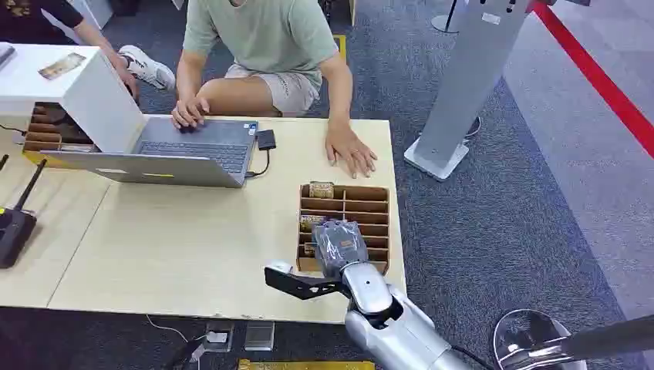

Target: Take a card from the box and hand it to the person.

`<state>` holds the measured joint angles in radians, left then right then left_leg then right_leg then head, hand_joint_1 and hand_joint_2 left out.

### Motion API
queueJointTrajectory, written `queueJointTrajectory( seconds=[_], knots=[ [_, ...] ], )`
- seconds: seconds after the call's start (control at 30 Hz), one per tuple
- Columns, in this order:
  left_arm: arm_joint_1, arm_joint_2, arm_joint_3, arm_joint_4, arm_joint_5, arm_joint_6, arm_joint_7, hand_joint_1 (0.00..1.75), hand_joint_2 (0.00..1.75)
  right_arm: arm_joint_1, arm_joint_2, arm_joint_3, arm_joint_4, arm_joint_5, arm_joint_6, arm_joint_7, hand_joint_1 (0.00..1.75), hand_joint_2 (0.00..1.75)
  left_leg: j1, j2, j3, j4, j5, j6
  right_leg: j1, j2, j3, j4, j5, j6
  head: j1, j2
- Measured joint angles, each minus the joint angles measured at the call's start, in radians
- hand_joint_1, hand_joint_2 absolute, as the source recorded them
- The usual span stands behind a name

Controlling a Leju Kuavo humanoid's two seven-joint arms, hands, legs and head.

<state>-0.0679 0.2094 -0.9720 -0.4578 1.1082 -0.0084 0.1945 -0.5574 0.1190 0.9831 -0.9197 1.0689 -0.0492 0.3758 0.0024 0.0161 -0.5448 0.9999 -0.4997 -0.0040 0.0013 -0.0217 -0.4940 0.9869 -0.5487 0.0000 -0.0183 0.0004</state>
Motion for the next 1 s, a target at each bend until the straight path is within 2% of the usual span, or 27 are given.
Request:
queueJointTrajectory(
  seconds=[0.07, 0.2, 0.27, 0.33, 0.43, 0.7, 1.0],
  knots=[
    [0.0, 0.0, 0.0, -0.001, 0.0, 0.0, 0.0, 0.0, 1.75, 0.0, 0.0, 0.0, 0.0, 0.001, 0.0, 0.0, 1.17, 1.75, 0.0, 0.0, 0.0, 0.0, 0.0, 0.0, 0.0, 0.0, 0.0, 0.0, 0.0, 0.0, 0.0, 0.0],
    [0.0, 0.0, 0.0, -0.003, 0.0, 0.003, 0.0, 0.0, 1.75, 0.003, 0.0, 0.0, -0.003, 0.0, 0.004, -0.001, 1.17, 1.75, 0.0, 0.0, 0.0, 0.0, 0.0, 0.0, 0.0, 0.0, 0.0, 0.0, 0.0, 0.0, 0.0, 0.0],
    [0.001, 0.0, 0.0, -0.003, 0.0, 0.003, 0.0, 0.0, 1.75, 0.005, 0.0, 0.0, -0.003, 0.0, 0.005, -0.001, 1.22, 1.75, 0.0, 0.0, -0.001, 0.0, 0.0, 0.0, 0.0, 0.0, 0.0, 0.0, 0.0, 0.0, 0.0, 0.0],
    [0.001, 0.001, 0.0, -0.004, 0.0, 0.006, 0.0, 0.0, 1.75, 0.008, -0.001, 0.0, -0.003, 0.0, 0.005, -0.002, 1.36, 1.75, 0.0, 0.0, -0.001, 0.0, 0.0, 0.0, 0.0, 0.0, 0.0, 0.0, 0.0, 0.0, 0.0, 0.0],
    [0.002, 0.002, 0.0, -0.005, 0.0, 0.006, 0.0, 0.0, 1.75, 0.009, -0.001, 0.0, -0.005, -0.001, 0.004, -0.001, 1.75, 1.75, 0.0, 0.0, -0.001, 0.0, 0.0, 0.0, 0.0, 0.0, 0.0, 0.0, 0.0, 0.0, 0.0, 0.0],
    [0.004, 0.003, 0.0, -0.011, 0.0, 0.009, 0.0, 0.0, 1.75, 0.013, -0.001, 0.0, -0.017, -0.012, -0.018, -0.011, 1.75, 1.75, 0.0, 0.0, -0.001, 0.0, 0.0, 0.0, 0.0, 0.0, 0.0, 0.0, 0.0, 0.0, 0.0, 0.0],
    [0.005, 0.004, 0.0, -0.014, -0.004, 0.018, 0.0, 0.0, 1.75, 0.016, -0.001, -0.008, -0.054, -0.027, -0.074, -0.037, 1.75, 1.75, 0.0, 0.0, -0.001, 0.0, 0.0, 0.0, 0.0, 0.0, -0.001, 0.0, 0.0, 0.0, 0.0, 0.0]
  ],
)
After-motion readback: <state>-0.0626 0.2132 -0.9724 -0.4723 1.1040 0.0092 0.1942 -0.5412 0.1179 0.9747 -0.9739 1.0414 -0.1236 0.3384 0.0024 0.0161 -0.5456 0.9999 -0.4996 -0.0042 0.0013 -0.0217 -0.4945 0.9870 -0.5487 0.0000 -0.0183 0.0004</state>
